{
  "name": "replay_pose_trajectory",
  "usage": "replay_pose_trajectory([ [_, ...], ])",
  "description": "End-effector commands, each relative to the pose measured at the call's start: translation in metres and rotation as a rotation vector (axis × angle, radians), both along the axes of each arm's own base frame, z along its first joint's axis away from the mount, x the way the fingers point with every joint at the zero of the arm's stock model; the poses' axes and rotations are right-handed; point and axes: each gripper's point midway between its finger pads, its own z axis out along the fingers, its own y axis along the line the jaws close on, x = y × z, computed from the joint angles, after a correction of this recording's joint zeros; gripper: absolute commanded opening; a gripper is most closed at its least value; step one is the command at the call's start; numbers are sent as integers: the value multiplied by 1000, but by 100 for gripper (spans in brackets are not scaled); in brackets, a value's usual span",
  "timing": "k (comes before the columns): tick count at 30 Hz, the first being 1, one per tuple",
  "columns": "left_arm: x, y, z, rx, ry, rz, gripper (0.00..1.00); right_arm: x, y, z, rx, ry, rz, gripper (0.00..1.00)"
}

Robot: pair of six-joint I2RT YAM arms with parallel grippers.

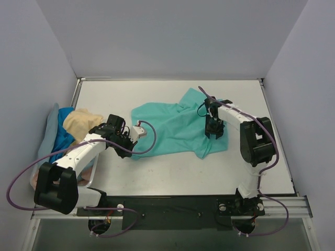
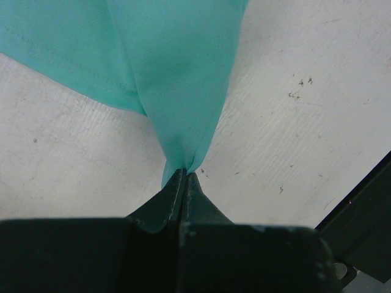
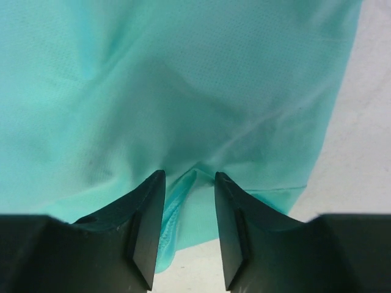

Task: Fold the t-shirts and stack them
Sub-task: Flatten out the tshirt

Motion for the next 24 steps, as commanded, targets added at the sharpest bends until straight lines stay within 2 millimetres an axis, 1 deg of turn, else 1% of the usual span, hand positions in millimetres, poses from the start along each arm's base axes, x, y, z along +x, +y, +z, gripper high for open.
replay_pose_trajectory([
  [1, 19, -4, 16, -16, -80, -7, 0, -9, -4, -9, -2, 64, -13, 25],
  [2, 19, -3, 17, -13, -85, -7, 0, -10, -5, -9, -4, 64, -18, 22],
  [4, 21, -1, 18, -5, -92, -5, 0, -14, -9, -9, -15, 69, -20, 7],
  [6, 23, 1, 19, 9, -97, 2, 0, -16, -14, -5, -29, 65, -31, 0],
  [9, 31, 7, 24, 38, -125, 19, 0, -19, -25, 6, -61, 42, -41, 0],
  [10, 38, 11, 29, 58, -148, 34, 0, -20, -27, 15, -61, 20, -44, 0],
  [11, 40, 12, 31, 69, -155, 38, 0, -21, -30, 26, -66, -3, -45, 0],
  [12, 47, 17, 38, 92, -181, 55, 0, -22, -31, 31, -66, -14, -44, 0],
  [13, 49, 20, 43, 104, -189, 62, 0, -24, -33, 46, -70, -44, -43, 0],
  [14, 54, 24, 54, 117, -211, 68, 0, -25, -36, 53, -73, -61, -48, 0],
  [15, 55, 28, 58, 124, -216, 77, 0, -29, -40, 72, -78, -102, -53, 0],
  [16, 56, 29, 72, 122, -231, 73, 0, -31, -42, 85, -81, -130, -55, 0],
  [17, 56, 32, 78, 126, -234, 78, 0, -37, -48, 104, -92, -175, -63, 0],
  [18, 55, 34, 92, 125, -251, 73, 0, -39, -51, 118, -96, -212, -69, 0],
  [19, 58, 34, 106, 119, -276, 75, 0, -46, -58, 137, -105, -260, -79, 0],
  [20, 52, 37, 113, 123, -271, 72, 0, -49, -62, 152, -103, -303, -87, 0],
  [21, 55, 36, 127, 111, -299, 73, 0, -58, -66, 172, -96, -359, -89, 0],
  [22, 50, 38, 134, 113, -297, 73, 0, -59, -67, 187, -86, -402, -92, 0],
  [23, 54, 36, 153, 98, -339, 76, 0, -68, -70, 205, -72, -455, -88, 0],
  [24, 51, 37, 164, 94, -347, 76, 0, -69, -70, 224, -57, -508, -87, 0],
])
